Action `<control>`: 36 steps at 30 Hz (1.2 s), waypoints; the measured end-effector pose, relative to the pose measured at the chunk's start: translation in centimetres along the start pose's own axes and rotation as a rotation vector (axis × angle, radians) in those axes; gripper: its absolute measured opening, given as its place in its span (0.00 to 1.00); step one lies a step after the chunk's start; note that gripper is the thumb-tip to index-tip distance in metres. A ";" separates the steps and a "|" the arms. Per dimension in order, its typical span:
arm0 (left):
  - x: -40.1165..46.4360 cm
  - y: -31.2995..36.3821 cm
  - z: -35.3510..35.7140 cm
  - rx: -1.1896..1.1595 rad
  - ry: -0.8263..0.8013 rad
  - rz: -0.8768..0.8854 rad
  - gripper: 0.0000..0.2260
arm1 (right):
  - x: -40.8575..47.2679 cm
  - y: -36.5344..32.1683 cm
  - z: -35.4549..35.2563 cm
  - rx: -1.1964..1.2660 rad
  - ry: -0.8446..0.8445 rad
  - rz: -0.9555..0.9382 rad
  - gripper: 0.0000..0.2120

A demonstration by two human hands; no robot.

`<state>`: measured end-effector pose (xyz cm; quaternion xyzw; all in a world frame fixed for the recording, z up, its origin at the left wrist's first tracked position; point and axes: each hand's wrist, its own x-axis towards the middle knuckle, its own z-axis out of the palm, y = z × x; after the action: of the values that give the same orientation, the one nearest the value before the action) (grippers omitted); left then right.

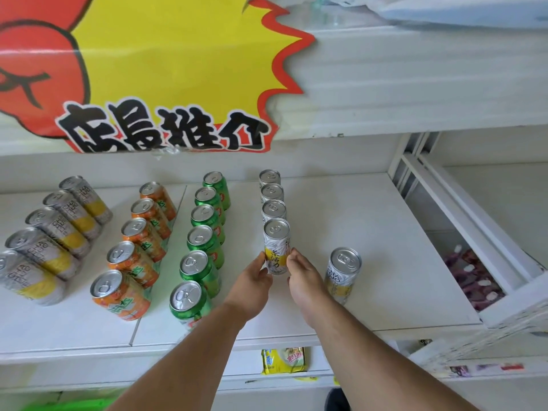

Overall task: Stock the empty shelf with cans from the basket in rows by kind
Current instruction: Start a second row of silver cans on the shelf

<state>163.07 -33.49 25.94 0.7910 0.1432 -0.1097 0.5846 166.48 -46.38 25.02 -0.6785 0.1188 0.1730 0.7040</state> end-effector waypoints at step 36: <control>-5.6 1.2 9.8 -0.018 -0.109 0.159 0.21 | -5.7 1.4 -10.4 -0.147 0.169 -0.084 0.25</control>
<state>158.19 -43.73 26.05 0.7875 0.0490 -0.1048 0.6054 161.39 -57.17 25.54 -0.7447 0.1359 0.0937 0.6466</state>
